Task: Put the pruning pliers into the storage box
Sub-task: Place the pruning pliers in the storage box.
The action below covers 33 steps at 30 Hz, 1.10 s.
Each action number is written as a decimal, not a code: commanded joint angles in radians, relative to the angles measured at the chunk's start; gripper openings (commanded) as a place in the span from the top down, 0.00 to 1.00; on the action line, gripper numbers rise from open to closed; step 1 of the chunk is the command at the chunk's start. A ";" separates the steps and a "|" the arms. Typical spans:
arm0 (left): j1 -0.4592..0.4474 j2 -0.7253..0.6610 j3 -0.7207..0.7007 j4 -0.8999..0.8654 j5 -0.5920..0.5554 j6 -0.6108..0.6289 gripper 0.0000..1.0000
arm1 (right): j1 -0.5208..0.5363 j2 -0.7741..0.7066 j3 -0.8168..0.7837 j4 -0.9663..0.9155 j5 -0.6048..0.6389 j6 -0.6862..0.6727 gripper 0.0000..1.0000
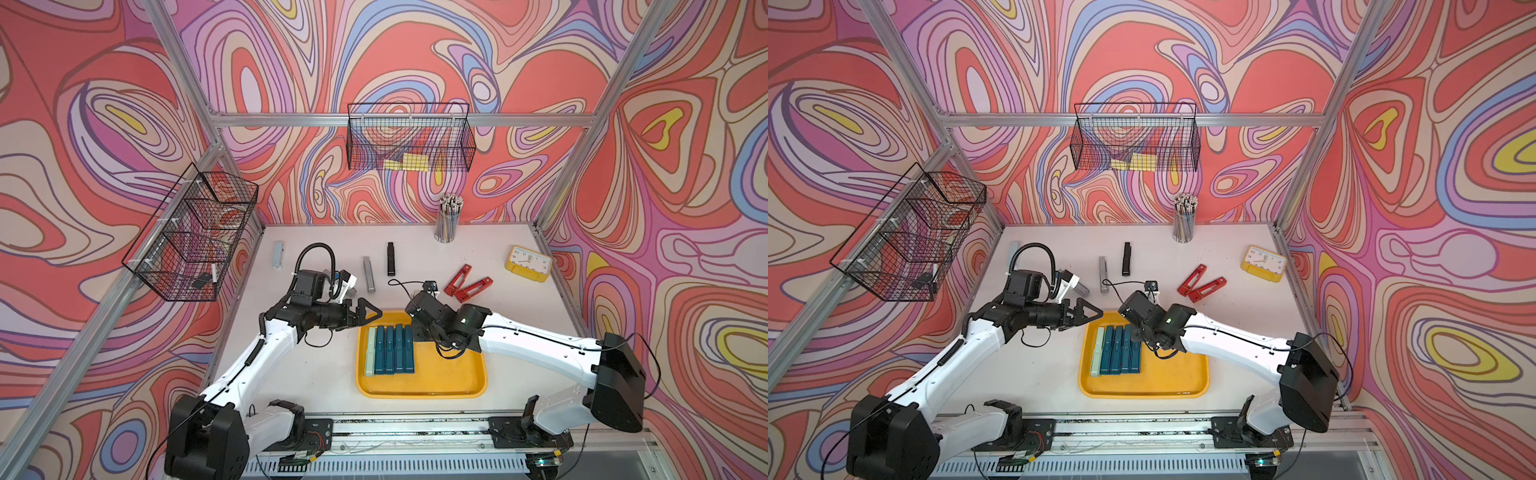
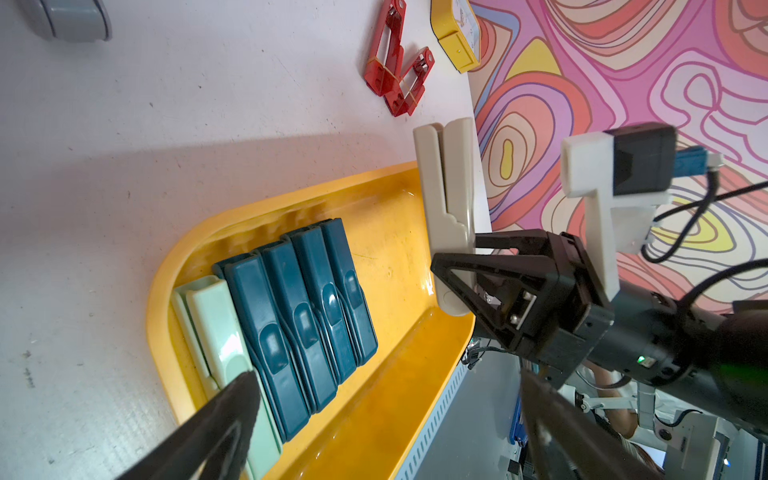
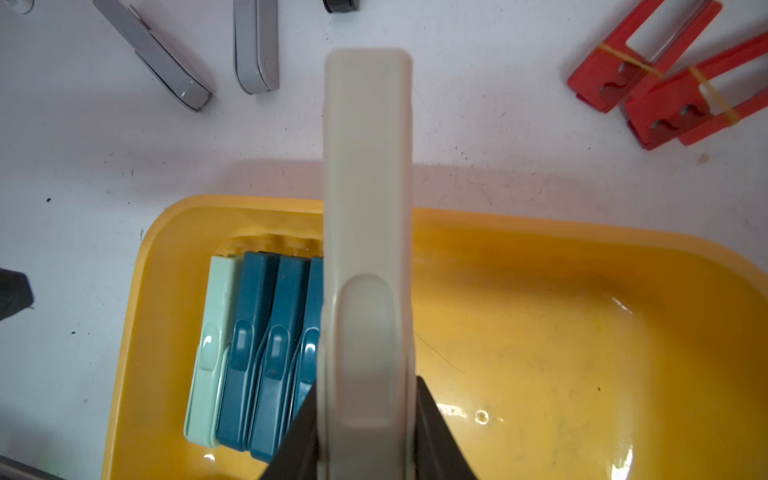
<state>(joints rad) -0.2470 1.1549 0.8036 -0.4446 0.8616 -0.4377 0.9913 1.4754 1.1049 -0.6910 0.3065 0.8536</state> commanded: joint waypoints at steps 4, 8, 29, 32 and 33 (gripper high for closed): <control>0.006 -0.030 -0.030 -0.023 0.021 0.015 0.01 | 0.041 -0.018 -0.067 -0.013 0.041 0.084 0.97; 0.007 -0.030 -0.030 -0.019 0.027 0.020 0.01 | 0.068 -0.032 -0.097 -0.009 0.049 0.121 0.97; 0.006 -0.038 -0.030 -0.036 0.022 0.037 0.01 | 0.116 0.036 -0.194 0.092 0.039 0.181 0.97; 0.006 -0.039 -0.030 -0.036 0.020 0.036 0.01 | 0.116 0.056 -0.197 0.112 0.033 0.175 0.97; 0.007 -0.038 -0.030 -0.036 0.021 0.037 0.01 | 0.116 0.064 -0.196 0.116 0.030 0.174 0.97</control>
<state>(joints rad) -0.2470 1.1267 0.7780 -0.4618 0.8715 -0.4252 1.1007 1.5188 0.9169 -0.6109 0.3267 1.0233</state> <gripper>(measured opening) 0.992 0.300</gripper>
